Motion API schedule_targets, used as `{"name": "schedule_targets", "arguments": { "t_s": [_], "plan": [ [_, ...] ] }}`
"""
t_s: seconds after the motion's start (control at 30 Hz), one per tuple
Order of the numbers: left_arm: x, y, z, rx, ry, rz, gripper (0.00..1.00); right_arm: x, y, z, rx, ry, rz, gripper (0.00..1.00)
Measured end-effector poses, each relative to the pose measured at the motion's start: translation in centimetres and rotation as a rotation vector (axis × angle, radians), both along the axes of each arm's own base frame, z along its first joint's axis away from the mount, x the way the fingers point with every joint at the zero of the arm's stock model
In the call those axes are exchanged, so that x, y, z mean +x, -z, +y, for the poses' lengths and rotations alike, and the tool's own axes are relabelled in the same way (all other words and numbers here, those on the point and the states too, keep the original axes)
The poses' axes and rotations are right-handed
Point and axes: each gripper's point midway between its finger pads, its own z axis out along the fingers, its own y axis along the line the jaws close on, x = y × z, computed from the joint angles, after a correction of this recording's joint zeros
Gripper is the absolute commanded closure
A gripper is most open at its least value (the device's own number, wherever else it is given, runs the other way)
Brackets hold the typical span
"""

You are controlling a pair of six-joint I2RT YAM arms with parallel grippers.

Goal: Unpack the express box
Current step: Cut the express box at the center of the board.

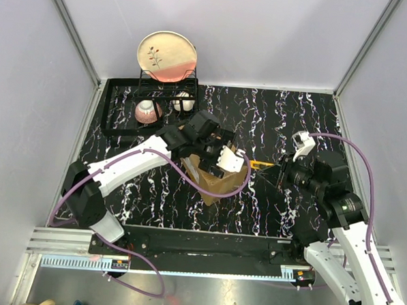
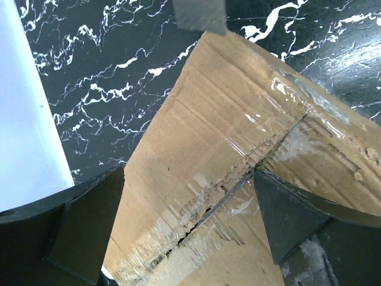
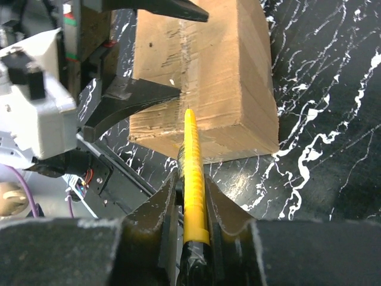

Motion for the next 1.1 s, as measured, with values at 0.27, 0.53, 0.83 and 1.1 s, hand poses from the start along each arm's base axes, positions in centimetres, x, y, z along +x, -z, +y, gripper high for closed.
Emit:
{"name": "schedule_targets", "arguments": {
  "t_s": [0.27,0.53,0.83,1.1],
  "plan": [
    [0.2,-0.2,-0.3,0.016,0.063,-0.052,0.47,3.3,2.2,-1.8,-0.078,0.183,0.079,1.0],
    [0.0,-1.2,0.4,0.029,0.062,-0.157,0.01,9.9,3.0,-1.7,-0.114,0.311,0.117,1.0],
    [-1.4,-1.9,2.6,0.069,-0.02,-0.128,0.01,16.9,1.0,1.2,-0.01,0.311,0.052,1.0],
    [-1.0,-5.1,3.9,0.045,-0.138,-0.126,0.01,17.7,1.8,4.4,0.024,0.24,0.071,1.0]
  ]
}}
